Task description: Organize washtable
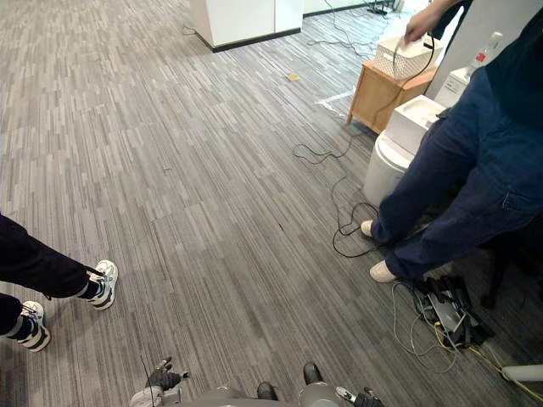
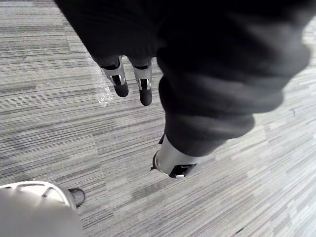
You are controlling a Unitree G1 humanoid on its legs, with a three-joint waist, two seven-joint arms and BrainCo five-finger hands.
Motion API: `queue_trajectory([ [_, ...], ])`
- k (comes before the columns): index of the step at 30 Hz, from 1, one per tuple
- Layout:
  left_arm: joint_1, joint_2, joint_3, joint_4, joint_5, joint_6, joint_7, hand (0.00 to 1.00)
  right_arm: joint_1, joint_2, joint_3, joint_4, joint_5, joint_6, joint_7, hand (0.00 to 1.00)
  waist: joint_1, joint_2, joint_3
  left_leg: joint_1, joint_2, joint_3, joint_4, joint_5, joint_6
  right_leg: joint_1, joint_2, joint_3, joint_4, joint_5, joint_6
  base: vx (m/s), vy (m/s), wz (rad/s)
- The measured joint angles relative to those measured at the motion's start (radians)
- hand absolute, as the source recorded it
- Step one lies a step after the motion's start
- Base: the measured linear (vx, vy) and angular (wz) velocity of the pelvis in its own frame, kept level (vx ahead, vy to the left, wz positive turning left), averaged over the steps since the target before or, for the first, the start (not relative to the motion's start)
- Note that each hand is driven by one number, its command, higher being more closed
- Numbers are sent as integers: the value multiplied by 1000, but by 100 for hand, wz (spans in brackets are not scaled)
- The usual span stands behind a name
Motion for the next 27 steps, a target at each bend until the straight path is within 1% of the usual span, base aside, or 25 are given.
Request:
queue_trajectory([
  [3, 29, 1, 14, -1, -7, 1, 0, 0, -1, 12, 0, 1, -11, 0, 2, 0, 4, -24, -16, 11, -1, -15, -30, 9, 16, 10, -6, -61, -8, 7, -7, -49, -39, 26],
  [4, 36, 2, 16, -1, -7, 2, 0, 0, -1, 14, 1, 1, -11, 0, 2, 0, 5, -24, -16, 15, -2, -16, -39, 12, 20, 15, -6, -68, -15, 8, -9, -79, -83, 12],
  [5, 51, 2, 16, 0, -7, 2, 0, 0, -7, 16, 9, 1, -11, 0, 2, 0, 5, -39, -26, 23, -2, -16, -53, 21, 33, 20, -6, -83, -21, 12, -5, -77, -85, 7],
  [6, 59, 4, 17, 0, -7, 4, 0, 0, -11, 19, 19, 1, -11, 0, 2, 0, 5, -34, -27, 25, -2, -19, -59, 28, 37, 25, -5, -86, -30, 21, -7, -93, -104, 5],
  [8, 72, 4, 17, 0, -7, 6, 1, 0, -12, 20, 20, 1, -11, 0, 2, 0, 5, -36, -35, 27, -2, -22, -75, 37, 32, 29, -5, -91, -38, 29, -9, -75, -79, 8],
  [10, 72, -1, 17, 1, -6, 6, 0, 0, -11, 13, 20, 1, -11, 0, 2, 0, 3, -24, -44, 25, -2, -24, -105, 45, 40, 31, -7, -117, -53, 33, -11, -108, -95, 5],
  [12, 74, -4, 17, 3, -6, 8, 1, 0, -11, 12, 19, 0, -10, -1, 0, 0, 2, -17, -46, 26, -1, -26, -120, 53, 27, 31, -7, -130, -57, 34, -11, -110, -94, -4],
  [14, 73, -4, 18, 10, -7, 12, 1, 0, -8, 11, 16, 0, -8, -1, -3, 0, 1, -15, -48, 24, 2, -29, -125, 55, 24, 32, -6, -142, -66, 34, -11, -49, -99, 1],
  [16, 73, -11, 59, 22, -7, 14, 1, 0, -1, 11, 5, 0, -7, -1, -3, 0, -1, -12, -47, 24, 13, -27, -113, 54, 24, 26, 10, -145, -33, 29, -18, 7, -113, 0],
  [17, 72, -13, 72, 22, -7, 15, 1, 0, -2, 11, 1, -1, -7, -2, -3, 0, -2, -11, -40, 19, 22, -26, -89, 43, 22, 19, 14, -149, -5, 18, -31, 43, -117, 2],
  [18, 68, -14, 96, 21, -8, 18, 1, 0, -6, 12, -5, -1, -7, -2, -2, 0, -2, -8, -28, -19, 54, -26, 7, -3, 5, -12, 25, -171, 78, -19, -59, 54, -135, 10],
  [19, 63, -13, 110, 21, -8, 20, 1, 0, -8, 12, -5, -2, -7, -2, -2, 0, -2, -8, -21, -65, 89, -36, 122, -51, -7, -47, 30, -200, 167, -63, -51, 52, -134, 14],
  [20, 60, -13, 120, 21, -9, 21, 2, 0, -8, 12, -5, -2, -7, -2, -2, 0, -2, -11, -16, -85, 102, -42, 165, -71, -4, -63, 31, -212, 202, -83, -44, 43, -121, 23],
  [21, 50, -12, 126, 20, -9, 22, 4, 0, -12, 12, -1, -3, -7, -2, -2, 0, -1, -14, -3, -105, 120, -54, 220, -94, -3, -79, 36, -228, 253, -113, -47, 28, -78, 33],
  [22, 42, -7, 124, 19, -9, 22, 4, 0, -13, 13, -1, -5, -7, -2, -2, 0, 0, -18, 6, -121, 125, -74, 252, -106, -19, -89, 34, -240, 276, -140, -53, 47, -109, 53],
  [23, 24, -5, 120, 19, -9, 22, 5, 0, -13, 14, -2, -7, -7, -2, -2, 0, 1, -18, 14, -139, 126, -100, 263, -106, -26, -92, 33, -260, 280, -152, -55, 62, -116, 56],
  [24, 16, -4, 115, 19, -9, 22, 5, 0, -20, 13, -2, -14, -7, -2, -3, 0, 4, -26, 25, -147, 124, -113, 261, -99, -38, -97, 29, -270, 281, -157, -57, 70, -123, 45],
  [25, 11, -5, 113, 19, -9, 22, 5, 0, -26, 11, -2, -20, -7, -2, -3, 0, 7, -25, 30, -153, 124, -116, 262, -94, -43, -101, 29, -269, 279, -158, -58, 58, -70, 26],
  [26, 1, -4, 113, 21, -9, 22, 4, 0, -54, 7, 1, -33, -7, -3, -4, 0, 12, -18, 58, -188, 123, -127, 303, -85, -65, -95, 25, -255, 257, -155, -67, 20, -23, 12],
  [27, 1, -9, 113, 22, -9, 22, 4, 0, -82, 1, 8, -31, -8, -3, -4, 0, 7, -23, 71, -225, 101, -173, 244, -83, -64, -97, 15, -236, 221, -148, -73, 0, 0, 0],
])
